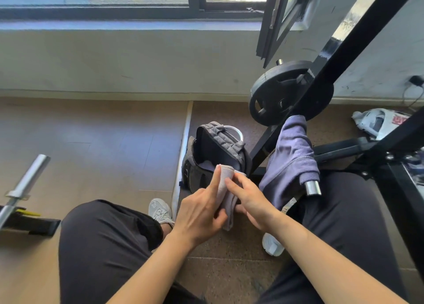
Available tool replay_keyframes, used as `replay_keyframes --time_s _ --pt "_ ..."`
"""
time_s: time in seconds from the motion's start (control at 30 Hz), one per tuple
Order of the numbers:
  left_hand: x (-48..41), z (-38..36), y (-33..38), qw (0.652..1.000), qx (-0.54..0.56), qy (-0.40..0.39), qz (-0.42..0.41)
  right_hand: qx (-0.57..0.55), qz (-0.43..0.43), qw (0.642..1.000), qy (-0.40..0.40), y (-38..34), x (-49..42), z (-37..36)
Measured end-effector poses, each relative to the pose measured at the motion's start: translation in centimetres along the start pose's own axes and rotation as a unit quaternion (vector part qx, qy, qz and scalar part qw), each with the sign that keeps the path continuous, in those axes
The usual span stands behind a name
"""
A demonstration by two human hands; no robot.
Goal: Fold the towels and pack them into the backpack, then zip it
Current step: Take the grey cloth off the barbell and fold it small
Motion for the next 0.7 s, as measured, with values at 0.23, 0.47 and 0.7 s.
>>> replay_keyframes --time_s 0.23,0.47,0.7 --pt "0.4 -1.0 0.1 0.977 0.205 -0.067 0.006 0.068 0.030 0.989 0.127 0.3 -1.0 3.5" --pt "-0.2 -0.6 -3.0 0.877 0.416 0.008 0.239 -0.018 0.043 0.994 0.094 -0.9 -1.0 3.5" --pt "0.8 -3.4 -1.9 0.752 0.561 -0.156 0.308 -0.054 0.085 0.993 0.065 -1.5 -0.5 2.4"
Point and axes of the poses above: each hand's wrist, its own x-axis away from the middle knuckle, its own z-axis out of the back of the hand, y = z × x, the point moved 7 cm from there along -x, towards the middle knuckle, and after that the axes turned 6 degrees about y, right-handed, at the moved point
